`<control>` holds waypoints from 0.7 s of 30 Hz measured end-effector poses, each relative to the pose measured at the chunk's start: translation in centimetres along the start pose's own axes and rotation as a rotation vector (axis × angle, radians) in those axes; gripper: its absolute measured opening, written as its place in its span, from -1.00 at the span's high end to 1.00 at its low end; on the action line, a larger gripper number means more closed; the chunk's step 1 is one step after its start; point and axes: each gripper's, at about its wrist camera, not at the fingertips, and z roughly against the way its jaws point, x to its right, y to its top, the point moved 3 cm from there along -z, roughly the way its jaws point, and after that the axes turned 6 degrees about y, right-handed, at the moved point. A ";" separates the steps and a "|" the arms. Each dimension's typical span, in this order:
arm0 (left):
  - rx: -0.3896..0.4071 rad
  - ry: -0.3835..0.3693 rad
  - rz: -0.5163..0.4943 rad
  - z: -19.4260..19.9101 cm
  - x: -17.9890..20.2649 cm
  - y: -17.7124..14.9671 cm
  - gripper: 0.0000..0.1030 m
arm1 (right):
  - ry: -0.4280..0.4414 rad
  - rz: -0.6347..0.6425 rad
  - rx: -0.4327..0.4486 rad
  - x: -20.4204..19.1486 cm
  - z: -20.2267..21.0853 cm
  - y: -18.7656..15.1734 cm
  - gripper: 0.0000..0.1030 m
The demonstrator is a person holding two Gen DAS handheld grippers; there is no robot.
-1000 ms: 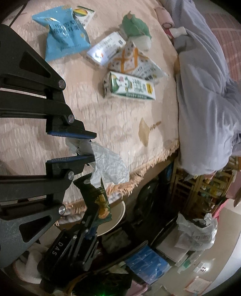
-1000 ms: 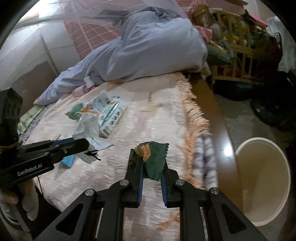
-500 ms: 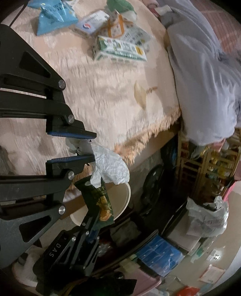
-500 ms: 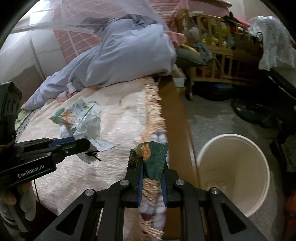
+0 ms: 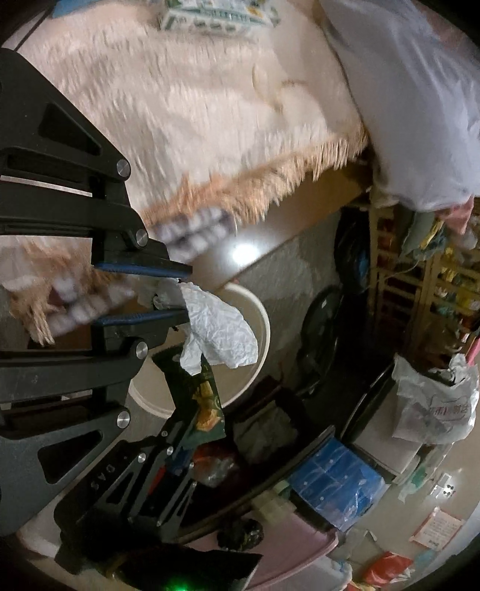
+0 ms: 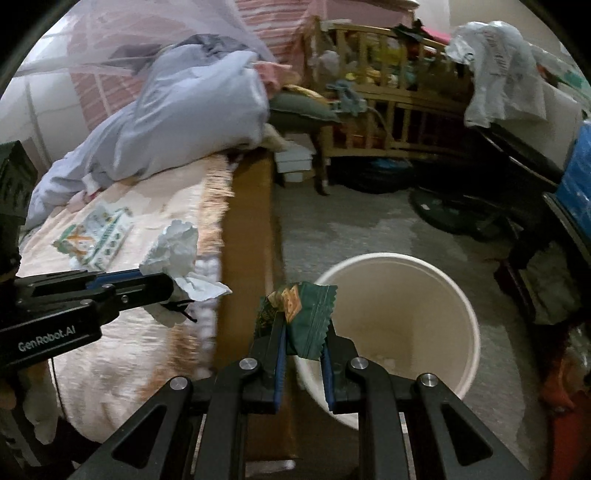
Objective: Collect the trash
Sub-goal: 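Carry the chip bag and tissue over the white bucket, then open both tools to drop the chip bag and tissue into the bucket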
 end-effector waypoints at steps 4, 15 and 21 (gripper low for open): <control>-0.024 -0.029 -0.009 -1.7 1.6 0.7 0.71 | -0.045 -0.023 -0.009 2.5 -0.3 -0.3 0.70; -0.077 -0.088 -0.015 -5.3 4.3 1.2 0.71 | -0.112 -0.108 -0.045 7.7 -1.7 -2.2 0.70; -0.067 -0.121 -0.012 -5.6 4.7 1.2 0.67 | -0.164 -0.123 -0.053 9.1 -2.5 -2.7 0.70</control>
